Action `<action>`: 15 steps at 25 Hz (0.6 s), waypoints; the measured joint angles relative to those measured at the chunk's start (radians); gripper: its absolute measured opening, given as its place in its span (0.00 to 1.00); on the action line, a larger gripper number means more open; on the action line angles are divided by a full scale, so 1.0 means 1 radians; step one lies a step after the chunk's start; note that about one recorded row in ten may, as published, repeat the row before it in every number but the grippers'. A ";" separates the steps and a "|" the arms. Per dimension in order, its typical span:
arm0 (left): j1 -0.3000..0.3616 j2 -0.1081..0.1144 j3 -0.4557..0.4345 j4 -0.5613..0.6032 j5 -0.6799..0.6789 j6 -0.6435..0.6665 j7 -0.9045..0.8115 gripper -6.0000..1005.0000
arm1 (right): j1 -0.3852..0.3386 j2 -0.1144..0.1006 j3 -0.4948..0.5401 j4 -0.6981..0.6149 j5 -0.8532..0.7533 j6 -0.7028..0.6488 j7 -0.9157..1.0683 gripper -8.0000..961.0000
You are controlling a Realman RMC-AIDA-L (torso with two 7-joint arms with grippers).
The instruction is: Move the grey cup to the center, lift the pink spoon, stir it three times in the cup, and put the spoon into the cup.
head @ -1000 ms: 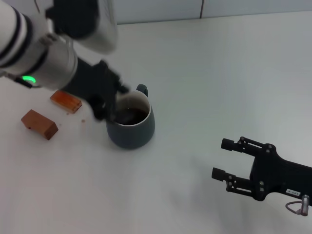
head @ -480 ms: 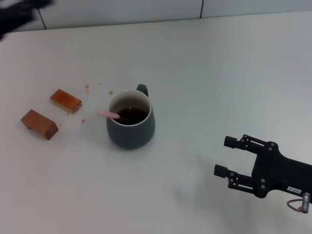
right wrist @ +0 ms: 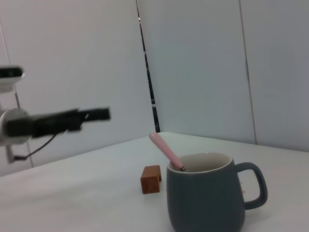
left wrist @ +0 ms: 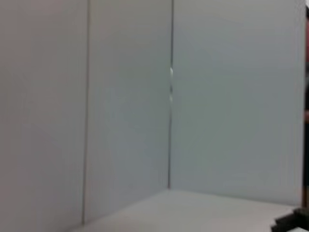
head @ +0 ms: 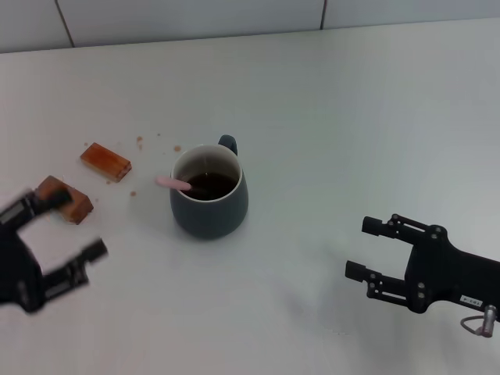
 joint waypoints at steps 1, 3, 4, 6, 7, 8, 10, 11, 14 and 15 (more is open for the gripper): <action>0.019 0.000 -0.005 -0.021 0.040 0.006 0.020 0.81 | 0.000 -0.001 0.000 -0.002 -0.001 0.001 0.000 0.79; 0.025 0.002 -0.007 -0.034 0.044 0.009 0.026 0.81 | 0.001 -0.001 0.000 -0.003 -0.001 0.002 0.000 0.79; 0.033 0.006 -0.008 -0.051 0.048 0.011 0.034 0.81 | 0.002 -0.001 0.000 -0.005 -0.002 0.009 0.000 0.79; 0.048 0.012 -0.008 -0.083 0.052 0.005 0.072 0.81 | 0.005 -0.001 -0.003 -0.005 -0.003 0.015 0.000 0.79; 0.048 0.012 -0.008 -0.083 0.052 0.005 0.072 0.81 | 0.005 -0.001 -0.003 -0.005 -0.003 0.015 0.000 0.79; 0.051 0.012 -0.007 -0.092 0.054 0.001 0.090 0.81 | 0.007 -0.001 -0.004 -0.005 -0.003 0.018 0.000 0.79; 0.055 0.007 -0.003 -0.101 0.058 -0.004 0.121 0.81 | 0.008 0.000 -0.006 -0.005 -0.004 0.020 0.000 0.79; 0.054 0.001 -0.002 -0.103 0.064 -0.006 0.133 0.81 | 0.009 0.000 -0.007 -0.005 -0.004 0.020 0.000 0.79; 0.049 -0.001 -0.003 -0.102 0.074 -0.007 0.132 0.81 | 0.010 0.000 -0.007 -0.005 -0.004 0.020 0.000 0.79; 0.048 -0.001 -0.003 -0.102 0.075 -0.007 0.132 0.81 | 0.010 0.000 -0.008 -0.005 -0.004 0.020 0.000 0.79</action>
